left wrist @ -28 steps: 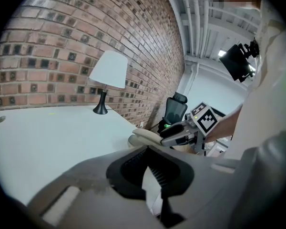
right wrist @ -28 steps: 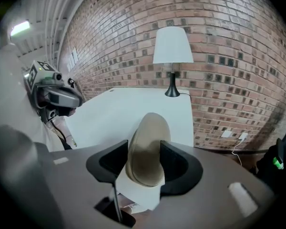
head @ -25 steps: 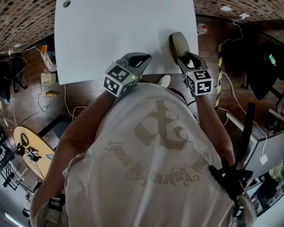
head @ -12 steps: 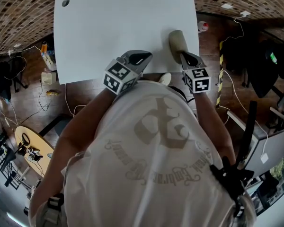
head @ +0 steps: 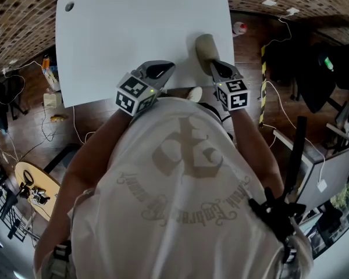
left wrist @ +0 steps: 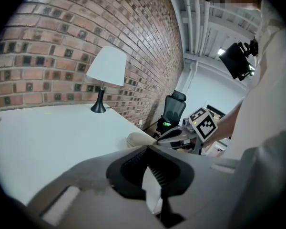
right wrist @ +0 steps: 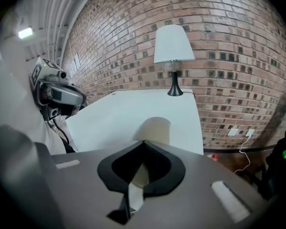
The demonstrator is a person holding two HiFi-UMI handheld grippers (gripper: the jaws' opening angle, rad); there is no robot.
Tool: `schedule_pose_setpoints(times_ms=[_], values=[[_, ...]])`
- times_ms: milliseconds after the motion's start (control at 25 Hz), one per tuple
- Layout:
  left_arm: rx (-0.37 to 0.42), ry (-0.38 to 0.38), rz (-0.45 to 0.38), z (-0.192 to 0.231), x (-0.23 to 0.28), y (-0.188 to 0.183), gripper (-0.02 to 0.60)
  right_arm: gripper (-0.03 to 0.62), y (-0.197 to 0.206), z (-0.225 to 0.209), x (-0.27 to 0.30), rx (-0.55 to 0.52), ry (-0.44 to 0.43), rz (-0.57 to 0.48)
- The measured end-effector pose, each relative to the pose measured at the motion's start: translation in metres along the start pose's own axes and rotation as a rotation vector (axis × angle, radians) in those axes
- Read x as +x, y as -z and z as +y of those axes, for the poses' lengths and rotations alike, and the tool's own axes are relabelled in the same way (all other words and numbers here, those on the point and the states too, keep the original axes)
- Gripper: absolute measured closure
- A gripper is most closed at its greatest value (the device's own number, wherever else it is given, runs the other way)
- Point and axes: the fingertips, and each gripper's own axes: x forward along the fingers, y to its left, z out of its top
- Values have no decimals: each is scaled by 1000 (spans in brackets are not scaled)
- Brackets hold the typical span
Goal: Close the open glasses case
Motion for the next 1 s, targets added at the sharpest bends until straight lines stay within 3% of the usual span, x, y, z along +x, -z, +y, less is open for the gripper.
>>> schedule_pose_setpoints(times_ms=[240, 520, 1000], values=[[-23, -18, -8, 1, 0, 2, 575, 586, 1, 5, 7, 101, -65, -11], [5, -19, -15, -14, 11, -7, 575, 585, 0, -2, 0, 95, -75, -24], [2, -89, -16, -42, 24, -8, 575, 582, -8, -21, -21, 103, -137, -115]])
